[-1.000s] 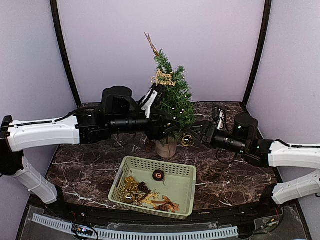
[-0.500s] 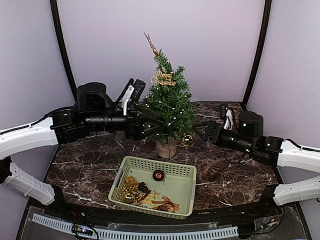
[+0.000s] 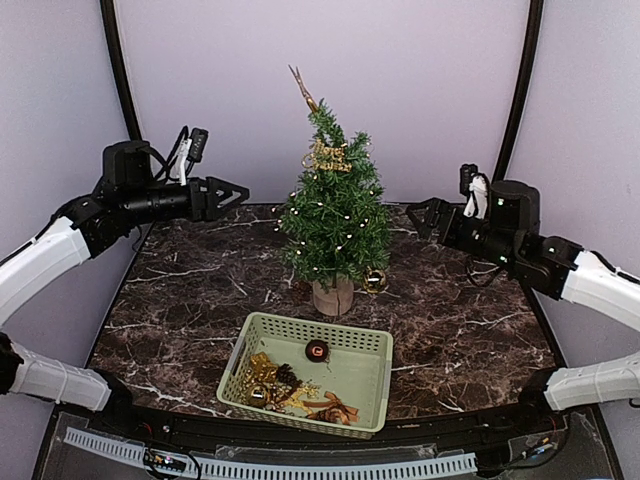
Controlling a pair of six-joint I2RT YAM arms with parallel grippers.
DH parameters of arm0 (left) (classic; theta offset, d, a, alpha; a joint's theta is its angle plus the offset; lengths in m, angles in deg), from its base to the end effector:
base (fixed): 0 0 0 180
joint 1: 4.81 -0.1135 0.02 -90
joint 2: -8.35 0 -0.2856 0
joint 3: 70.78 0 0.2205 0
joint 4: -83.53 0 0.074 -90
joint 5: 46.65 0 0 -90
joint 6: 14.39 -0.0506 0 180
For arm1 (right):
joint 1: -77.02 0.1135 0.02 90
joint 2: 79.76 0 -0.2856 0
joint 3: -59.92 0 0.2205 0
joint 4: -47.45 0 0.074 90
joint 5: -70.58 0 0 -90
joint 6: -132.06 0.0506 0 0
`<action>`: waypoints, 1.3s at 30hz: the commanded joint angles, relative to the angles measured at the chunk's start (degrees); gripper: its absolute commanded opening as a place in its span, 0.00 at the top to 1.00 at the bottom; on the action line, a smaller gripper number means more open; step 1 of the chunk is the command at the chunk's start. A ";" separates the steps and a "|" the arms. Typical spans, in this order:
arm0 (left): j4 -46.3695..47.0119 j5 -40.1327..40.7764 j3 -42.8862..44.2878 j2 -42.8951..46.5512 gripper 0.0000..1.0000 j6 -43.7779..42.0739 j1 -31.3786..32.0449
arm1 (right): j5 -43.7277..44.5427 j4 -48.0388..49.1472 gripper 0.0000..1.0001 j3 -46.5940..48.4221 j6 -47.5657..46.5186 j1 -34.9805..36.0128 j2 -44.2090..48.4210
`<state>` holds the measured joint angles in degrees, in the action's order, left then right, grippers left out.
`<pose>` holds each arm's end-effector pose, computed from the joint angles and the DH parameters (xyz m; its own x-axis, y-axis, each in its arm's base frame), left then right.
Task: Decorate the small christmas tree
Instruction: Hang the ornament ball on the branch, then reset both arms
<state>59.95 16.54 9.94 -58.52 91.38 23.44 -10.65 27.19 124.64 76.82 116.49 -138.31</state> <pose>0.2000 -0.1334 0.4088 -0.3645 -0.0795 -0.9278 0.7429 0.5759 -0.3412 0.1674 0.1278 0.3507 -0.4475 0.3614 -0.8180 -0.3152 0.7922 0.5225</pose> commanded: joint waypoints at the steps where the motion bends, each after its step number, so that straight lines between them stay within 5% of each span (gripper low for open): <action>1: 6.89 -3.33 -2.93 -3.73 0.24 2.14 -7.23 | -4.47 5.14 0.01 1.63 -3.44 -7.47 -4.86; 12: 28.36 7.79 -10.08 -22.94 0.24 -1.80 -23.41 | -8.34 20.68 0.01 -1.62 -11.77 -26.71 -18.21; 21: 56.62 7.55 -29.36 -22.29 0.22 2.30 -39.03 | -11.21 30.31 0.01 -11.93 -16.72 -43.14 -14.07; 28: 58.46 22.25 -43.92 -9.36 0.19 -4.41 -39.79 | -7.21 38.18 0.01 -23.83 -20.51 -46.38 -5.28; 39: 63.56 20.93 -46.49 -13.15 0.12 -8.53 -37.90 | -2.79 53.40 0.01 -36.05 -21.09 -46.49 -5.93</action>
<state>119.64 37.33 -37.76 -69.99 85.57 -15.18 -15.48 72.09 88.86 57.04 70.26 -142.83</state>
